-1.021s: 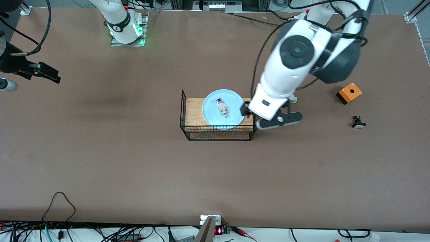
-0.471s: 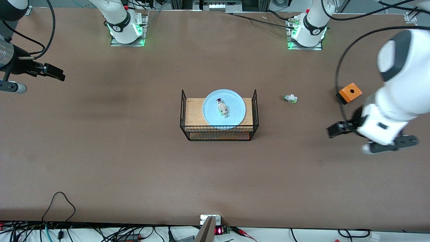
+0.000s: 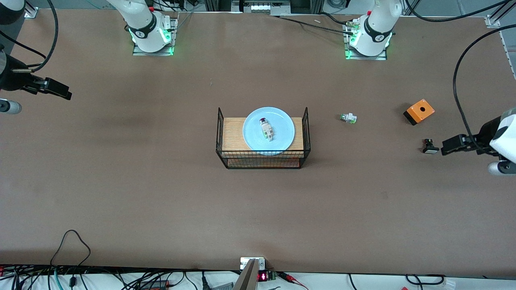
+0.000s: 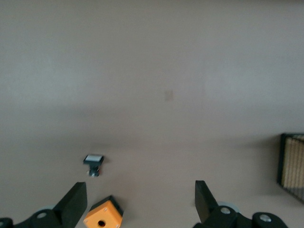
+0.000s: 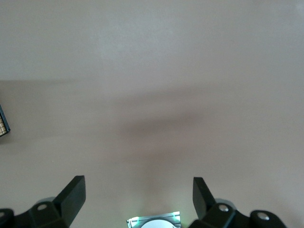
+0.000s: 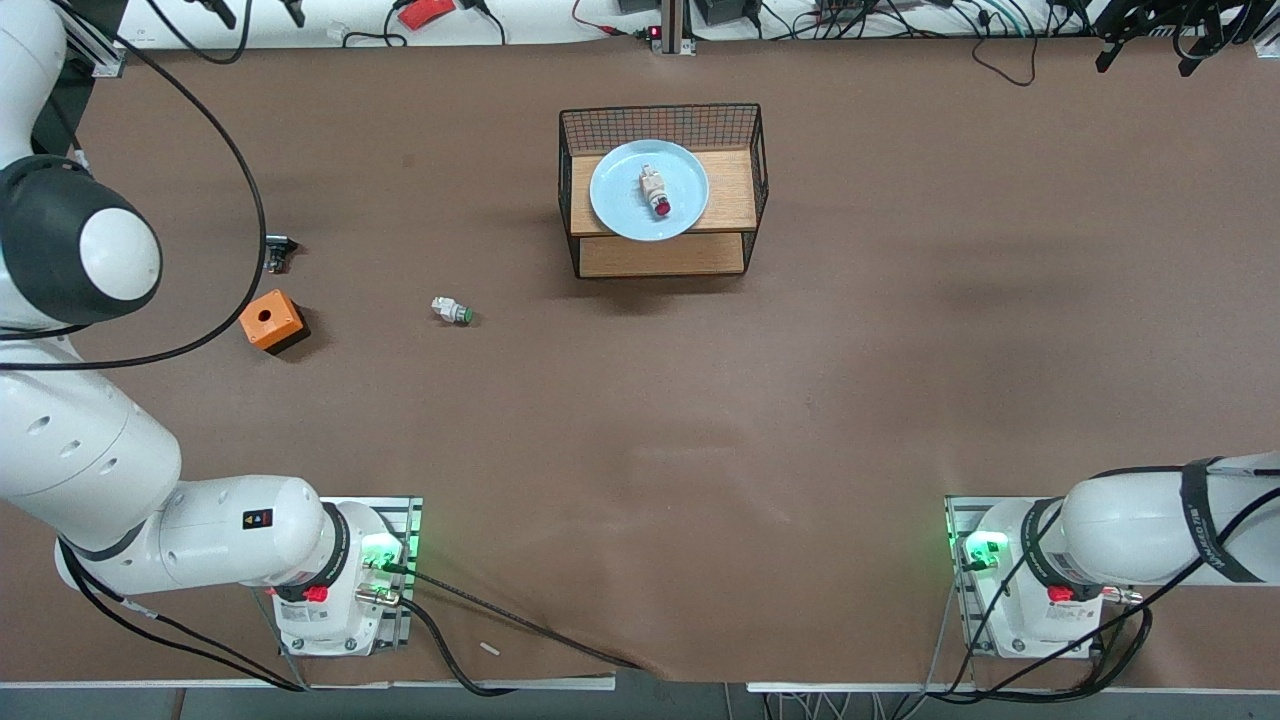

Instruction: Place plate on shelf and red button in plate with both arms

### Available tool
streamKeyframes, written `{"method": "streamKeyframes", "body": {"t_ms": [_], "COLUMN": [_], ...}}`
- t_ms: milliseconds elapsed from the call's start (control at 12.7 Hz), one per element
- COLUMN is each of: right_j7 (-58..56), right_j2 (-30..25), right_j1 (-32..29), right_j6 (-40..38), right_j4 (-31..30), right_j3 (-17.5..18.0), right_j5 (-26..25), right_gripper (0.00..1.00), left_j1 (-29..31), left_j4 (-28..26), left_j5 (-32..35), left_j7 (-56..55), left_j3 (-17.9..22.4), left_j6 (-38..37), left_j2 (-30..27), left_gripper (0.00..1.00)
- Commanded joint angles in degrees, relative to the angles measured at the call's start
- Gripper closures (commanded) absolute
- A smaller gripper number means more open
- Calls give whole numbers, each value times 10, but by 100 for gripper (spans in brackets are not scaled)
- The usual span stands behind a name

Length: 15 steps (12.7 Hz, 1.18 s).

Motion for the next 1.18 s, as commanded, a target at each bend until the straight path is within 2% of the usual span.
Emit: {"method": "streamKeyframes", "body": {"t_ms": [0,79,236,1099], "right_j7": [5,6,5,4], "right_j2": [6,5,6,7], "right_j1": [3,4,4,2], "right_j6": [-1,-1,-3,-1], "right_j4": [17,17,17,17], "right_j3": [2,3,4,4], "right_j5": [11,14,15,13], "right_gripper": [0,0,0,0], "left_j1": [2,-10,-29,-30], "left_j4": [-125,-162,-195,-184], "left_j5": [3,2,3,-3], "left_j7": [14,13,17,-16], "left_j3": [-13,-13,-13,-16], "left_j6": [67,98,113,73], "left_j2": [-73,-90,-115,-140], "left_gripper": [0,0,0,0]}}
